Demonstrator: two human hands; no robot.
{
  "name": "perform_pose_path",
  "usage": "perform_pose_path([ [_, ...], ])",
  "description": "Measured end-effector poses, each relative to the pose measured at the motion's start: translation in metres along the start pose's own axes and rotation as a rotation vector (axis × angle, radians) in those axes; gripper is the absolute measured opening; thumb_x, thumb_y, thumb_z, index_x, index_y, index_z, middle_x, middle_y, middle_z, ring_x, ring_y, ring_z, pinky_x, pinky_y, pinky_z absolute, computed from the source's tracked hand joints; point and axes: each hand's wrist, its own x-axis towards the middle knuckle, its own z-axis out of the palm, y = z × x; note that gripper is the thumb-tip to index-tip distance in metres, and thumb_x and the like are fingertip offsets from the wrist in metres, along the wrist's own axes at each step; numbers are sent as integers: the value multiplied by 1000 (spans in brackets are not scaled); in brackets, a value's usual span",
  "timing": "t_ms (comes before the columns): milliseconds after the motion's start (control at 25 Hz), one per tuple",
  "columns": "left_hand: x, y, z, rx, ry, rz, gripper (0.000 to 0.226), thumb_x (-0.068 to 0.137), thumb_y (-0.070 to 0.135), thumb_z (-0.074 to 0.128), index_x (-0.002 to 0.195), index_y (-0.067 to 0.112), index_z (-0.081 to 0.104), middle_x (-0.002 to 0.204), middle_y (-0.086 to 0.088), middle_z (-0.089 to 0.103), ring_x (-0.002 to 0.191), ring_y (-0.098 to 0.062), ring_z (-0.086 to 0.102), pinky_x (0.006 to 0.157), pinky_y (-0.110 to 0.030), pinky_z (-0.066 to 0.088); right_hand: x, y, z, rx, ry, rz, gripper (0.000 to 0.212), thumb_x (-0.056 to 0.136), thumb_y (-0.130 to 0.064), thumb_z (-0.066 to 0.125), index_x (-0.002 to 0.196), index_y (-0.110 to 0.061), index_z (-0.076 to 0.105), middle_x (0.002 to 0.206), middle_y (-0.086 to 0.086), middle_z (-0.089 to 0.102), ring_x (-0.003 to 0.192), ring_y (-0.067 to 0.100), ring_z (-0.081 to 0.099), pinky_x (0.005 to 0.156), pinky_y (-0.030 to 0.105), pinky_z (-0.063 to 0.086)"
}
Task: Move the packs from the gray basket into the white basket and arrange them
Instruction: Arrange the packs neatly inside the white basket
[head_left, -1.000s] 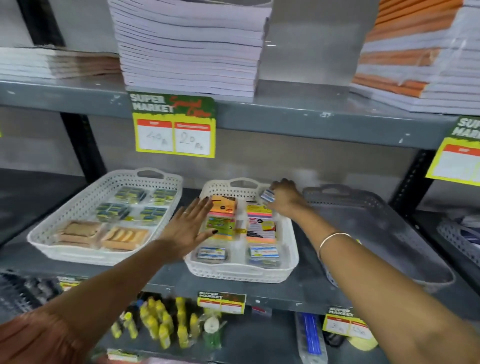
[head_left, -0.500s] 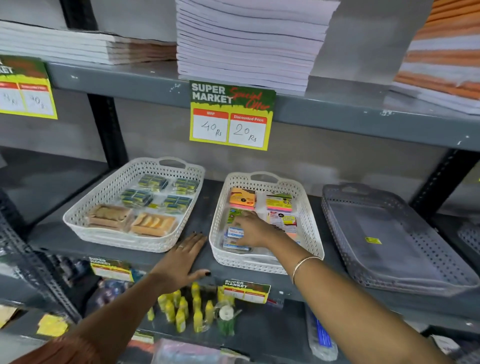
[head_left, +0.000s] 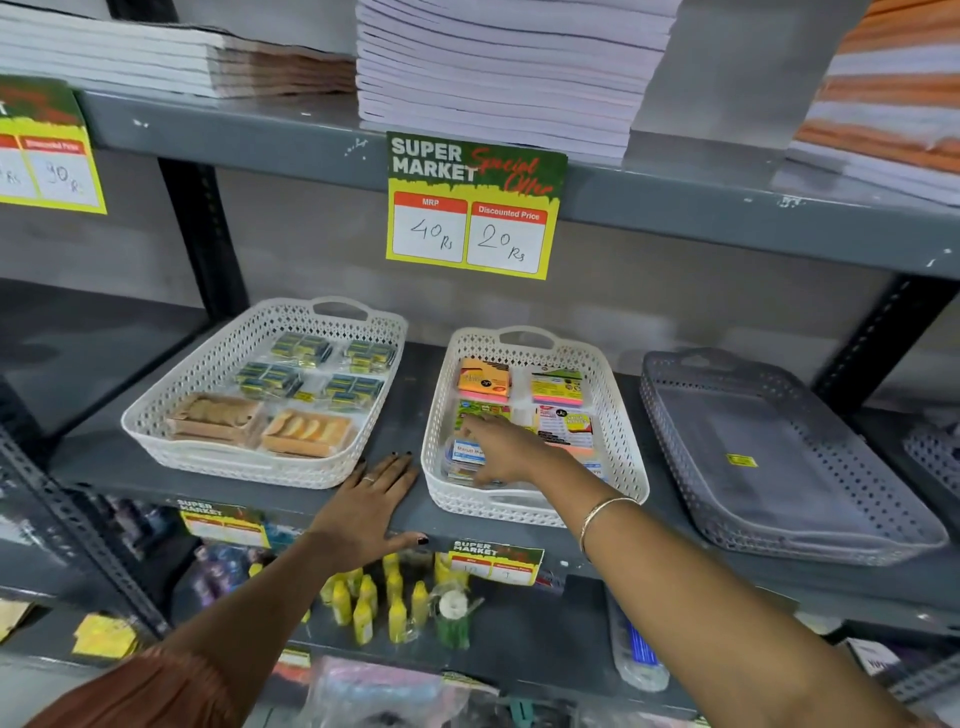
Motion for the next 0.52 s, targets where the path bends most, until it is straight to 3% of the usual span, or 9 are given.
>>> perform_pose_path([
  [160, -2, 1, -6, -60, 7, 31, 107, 66, 86, 2, 145, 15, 9, 155, -5, 12, 142, -19, 8, 113, -39, 4, -4, 1, 0, 40, -5, -9, 69, 74, -17, 75, 133, -9, 39, 138, 14, 47, 125, 30, 44, 97, 39, 43],
  [240, -4, 4, -11, -322, 91, -5, 96, 76, 80, 19, 145, 13, 11, 153, -6, 18, 140, -19, 15, 113, -36, 13, -12, 3, -10, 140, -2, -16, 80, 77, -21, 75, 143, -11, 31, 147, 13, 41, 133, 29, 40, 106, 38, 38],
  [360, -2, 18, -29, -715, 408, -184, 59, 88, 39, 40, 137, 10, 25, 141, -12, 37, 129, -24, 36, 106, -40, 32, -24, 24, -34, 336, 40, 71, 69, 83, -25, 70, 142, -9, 36, 142, 15, 47, 129, 29, 47, 101, 32, 40],
  [440, 12, 32, -49, -732, 628, -252, 40, 86, 18, 42, 123, 7, 37, 123, -15, 48, 113, -27, 48, 93, -36, 40, -31, 46, -44, 348, 25, 138, 58, 84, -27, 70, 134, -8, 46, 134, 16, 53, 124, 29, 51, 94, 30, 42],
  [520, 33, 49, -73, -674, 647, -182, 31, 87, 13, 55, 115, 4, 45, 113, -14, 51, 105, -28, 51, 87, -33, 40, -38, 63, -45, 284, -91, 174, 63, 81, -25, 72, 136, -9, 45, 138, 15, 51, 126, 28, 49, 100, 33, 41],
])
